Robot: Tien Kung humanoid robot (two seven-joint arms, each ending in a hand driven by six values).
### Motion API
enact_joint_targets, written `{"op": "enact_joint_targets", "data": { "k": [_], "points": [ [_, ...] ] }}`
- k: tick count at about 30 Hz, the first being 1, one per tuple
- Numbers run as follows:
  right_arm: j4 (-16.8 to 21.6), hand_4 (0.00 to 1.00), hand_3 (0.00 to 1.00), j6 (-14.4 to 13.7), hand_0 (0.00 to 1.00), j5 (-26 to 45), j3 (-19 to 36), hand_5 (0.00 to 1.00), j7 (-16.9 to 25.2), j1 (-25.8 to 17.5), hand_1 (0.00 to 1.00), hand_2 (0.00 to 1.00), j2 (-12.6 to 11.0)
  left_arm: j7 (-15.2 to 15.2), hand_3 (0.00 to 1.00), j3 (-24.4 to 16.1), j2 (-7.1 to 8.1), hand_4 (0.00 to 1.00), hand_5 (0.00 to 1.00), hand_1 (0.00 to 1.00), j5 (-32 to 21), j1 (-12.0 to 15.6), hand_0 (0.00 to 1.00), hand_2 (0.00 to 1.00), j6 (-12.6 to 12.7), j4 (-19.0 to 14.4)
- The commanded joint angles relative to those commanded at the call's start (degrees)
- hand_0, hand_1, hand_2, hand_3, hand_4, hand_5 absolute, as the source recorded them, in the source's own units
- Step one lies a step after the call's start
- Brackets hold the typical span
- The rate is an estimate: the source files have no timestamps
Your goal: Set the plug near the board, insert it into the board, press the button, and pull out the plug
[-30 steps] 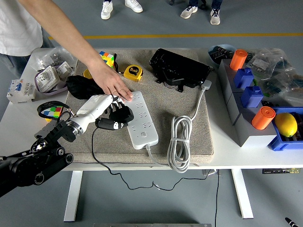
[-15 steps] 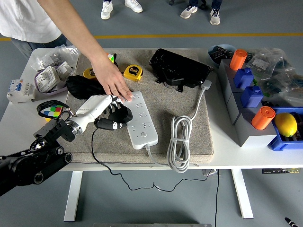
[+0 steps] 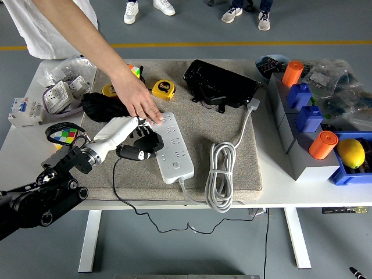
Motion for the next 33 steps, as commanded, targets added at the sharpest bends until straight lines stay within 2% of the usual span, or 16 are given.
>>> {"op": "enact_joint_targets", "data": {
  "k": [14, 16, 21, 22, 27, 28, 33],
  "points": [
    [-0.01, 0.998, 0.556, 0.06, 0.608, -0.03, 0.06, 0.471, 0.01, 0.07, 0.637, 0.656, 0.07, -0.48, 0.606, -0.36, 0.16, 0.998, 0.299, 0.538, -0.55, -0.01, 0.385, 0.553, 0.61, -0.12],
    [-0.01, 0.998, 0.556, 0.06, 0.608, -0.03, 0.06, 0.470, 0.02, 0.06, 0.637, 0.656, 0.10, -0.59, 0.624, -0.52, 0.24, 0.998, 0.321, 0.560, -0.60, 0.06, 0.415, 0.561, 0.68, -0.33],
    [0.07, 0.998, 0.556, 0.11, 0.608, -0.12, -0.07, 0.470, 0.02, -0.10, 0.637, 0.656, 0.09, -1.25, 0.624, -1.55, 0.75, 0.998, 0.321, 0.560, -0.92, 0.62, 0.415, 0.561, 0.70, -1.69],
    [0.09, 0.998, 0.556, 0.11, 0.612, -0.14, -0.06, 0.469, 0.03, -0.13, 0.637, 0.656, 0.08, -1.45, 0.686, -1.73, 0.87, 0.998, 0.423, 0.592, -1.20, 0.76, 0.473, 0.606, 0.77, -2.10],
    [0.11, 0.998, 0.556, 0.12, 0.612, -0.22, 0.03, 0.469, 0.03, -0.21, 0.637, 0.656, 0.12, -2.50, 0.686, -2.42, 1.18, 0.998, 0.423, 0.592, -2.19, 1.32, 0.473, 0.606, 0.91, -3.82],
    [0.11, 0.998, 0.555, 0.13, 0.612, -0.23, 0.04, 0.469, 0.03, -0.22, 0.637, 0.656, 0.12, -2.80, 0.708, -2.59, 1.26, 0.998, 0.576, 0.622, -2.46, 1.49, 0.506, 0.644, 0.98, -4.13],
    [0.17, 0.998, 0.555, 0.11, 0.612, -0.32, 0.03, 0.469, 0.06, -0.35, 0.637, 0.656, 0.05, -4.35, 0.708, -4.03, 2.39, 0.998, 0.576, 0.622, -4.11, 3.35, 0.506, 0.644, 1.86, -8.06]
  ]
}}
